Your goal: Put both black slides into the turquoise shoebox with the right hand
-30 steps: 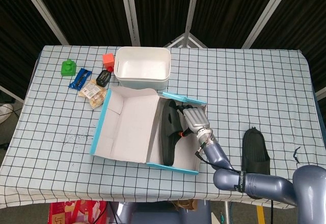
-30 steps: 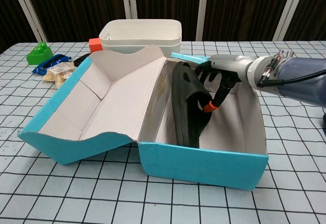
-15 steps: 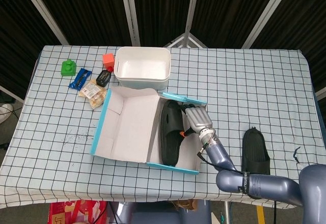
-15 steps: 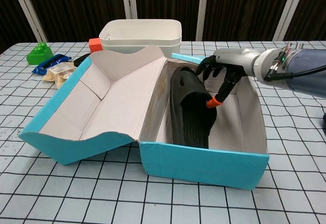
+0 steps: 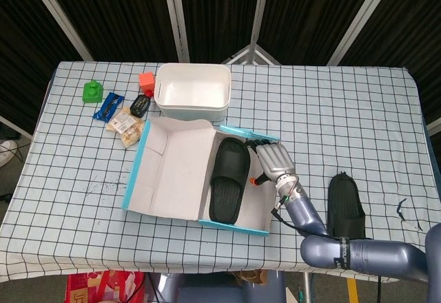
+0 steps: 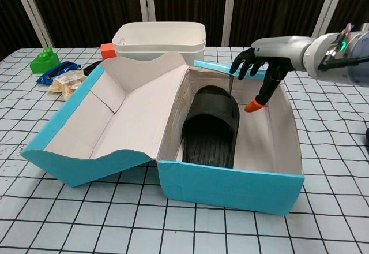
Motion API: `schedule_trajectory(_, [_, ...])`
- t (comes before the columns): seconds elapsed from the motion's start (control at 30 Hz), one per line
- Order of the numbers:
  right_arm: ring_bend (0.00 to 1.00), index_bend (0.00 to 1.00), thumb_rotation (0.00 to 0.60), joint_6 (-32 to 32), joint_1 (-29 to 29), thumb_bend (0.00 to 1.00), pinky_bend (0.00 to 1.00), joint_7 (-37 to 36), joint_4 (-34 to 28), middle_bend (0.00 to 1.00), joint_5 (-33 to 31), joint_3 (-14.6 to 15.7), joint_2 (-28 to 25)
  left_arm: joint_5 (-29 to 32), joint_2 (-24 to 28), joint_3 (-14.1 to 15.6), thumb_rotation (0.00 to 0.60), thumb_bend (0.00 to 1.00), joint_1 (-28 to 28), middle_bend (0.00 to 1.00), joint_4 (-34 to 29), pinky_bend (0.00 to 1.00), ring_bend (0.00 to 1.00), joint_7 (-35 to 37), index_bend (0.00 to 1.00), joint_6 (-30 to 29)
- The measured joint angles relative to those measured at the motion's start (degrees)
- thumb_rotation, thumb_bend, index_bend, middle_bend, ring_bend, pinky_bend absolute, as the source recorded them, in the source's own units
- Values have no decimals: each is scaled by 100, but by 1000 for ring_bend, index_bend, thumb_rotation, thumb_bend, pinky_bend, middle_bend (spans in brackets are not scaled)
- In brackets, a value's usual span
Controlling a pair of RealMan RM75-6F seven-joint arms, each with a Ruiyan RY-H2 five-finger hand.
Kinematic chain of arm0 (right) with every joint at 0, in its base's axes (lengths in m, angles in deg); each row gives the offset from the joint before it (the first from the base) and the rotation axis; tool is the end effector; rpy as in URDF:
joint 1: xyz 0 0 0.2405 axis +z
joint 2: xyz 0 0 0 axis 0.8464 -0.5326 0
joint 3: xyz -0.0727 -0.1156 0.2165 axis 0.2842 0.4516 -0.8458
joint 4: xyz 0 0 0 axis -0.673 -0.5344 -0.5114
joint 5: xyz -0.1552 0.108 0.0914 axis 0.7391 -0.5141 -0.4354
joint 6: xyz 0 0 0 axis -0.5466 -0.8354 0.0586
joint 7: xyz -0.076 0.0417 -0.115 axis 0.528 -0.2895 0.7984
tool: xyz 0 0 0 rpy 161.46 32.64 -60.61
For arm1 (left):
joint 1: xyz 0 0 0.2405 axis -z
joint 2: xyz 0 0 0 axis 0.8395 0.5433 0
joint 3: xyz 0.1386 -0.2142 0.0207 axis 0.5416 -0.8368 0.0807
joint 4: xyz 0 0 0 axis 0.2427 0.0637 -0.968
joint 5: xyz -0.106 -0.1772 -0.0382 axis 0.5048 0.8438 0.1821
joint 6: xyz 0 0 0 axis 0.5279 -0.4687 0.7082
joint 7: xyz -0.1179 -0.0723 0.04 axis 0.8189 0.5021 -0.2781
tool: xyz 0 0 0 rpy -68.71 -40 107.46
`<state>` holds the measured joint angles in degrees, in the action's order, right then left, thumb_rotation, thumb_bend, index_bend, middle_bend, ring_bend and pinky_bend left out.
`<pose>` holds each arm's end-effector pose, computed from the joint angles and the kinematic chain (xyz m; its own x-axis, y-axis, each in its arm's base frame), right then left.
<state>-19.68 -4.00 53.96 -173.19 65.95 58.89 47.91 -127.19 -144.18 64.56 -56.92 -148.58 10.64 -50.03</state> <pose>-0.0946 -0.3518 0.0181 0.3117 -0.4075 0.8583 -0.9497 -0.1624 0.2678 -0.3665 0.1780 0.2568 0.4507 -0.2235 0.8643 0.8808 0.2690 -0.3897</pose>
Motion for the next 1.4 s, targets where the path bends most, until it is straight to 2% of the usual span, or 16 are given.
schedule_trajectory(0.2, [179, 213, 600, 336, -160, 193, 276, -140, -820, 229, 197, -172, -703, 17, -33, -6, 600, 363, -4, 0, 5, 0, 0, -116, 20, -45])
schedule_trajectory(0.4, [179, 213, 600, 704, -609, 194, 276, -347, -1554, 229, 610, -257, -1836, 21, -84, -5, 600, 363, -3, 0, -17, 0, 0, -302, 21, -108])
schedule_trajectory(0.53, [178, 213, 600, 787, -1187, 193, 276, -636, -1937, 229, 871, -121, -2819, -21, -125, -3, 600, 363, -12, 0, -61, 0, 0, -413, 20, -217])
schedule_trajectory(0.7, [175, 213, 600, 808, -1847, 192, 276, -1180, -2083, 225, 1501, 174, -3310, -37, -141, -12, 600, 363, -29, 0, -85, 0, 0, -441, 20, -280])
schedule_trajectory(0.9, [173, 213, 600, 1184, -2824, 193, 275, -2057, -1840, 224, 3041, 758, -3302, 3, -139, -38, 600, 363, -38, 0, -68, 0, 0, -426, 20, -277])
schedule_trajectory(1.07, [166, 213, 600, 1788, -3740, 193, 268, -2921, -1052, 219, 4495, 1308, -2923, -3, -143, -35, 600, 362, -36, 0, -69, 0, 0, -448, 20, -274])
schedule_trajectory(1.23, [161, 213, 600, 2270, -4375, 193, 260, -3372, 66, 217, 5068, 1696, -2313, 2, -149, -33, 600, 363, -36, 0, -74, 0, 0, -483, 20, -270])
schedule_trajectory(1.4, [160, 213, 600, 2598, -4849, 193, 260, -3750, 898, 217, 5409, 1921, -1782, -13, -170, -20, 600, 363, -22, 0, -81, 0, 0, -557, 20, -260])
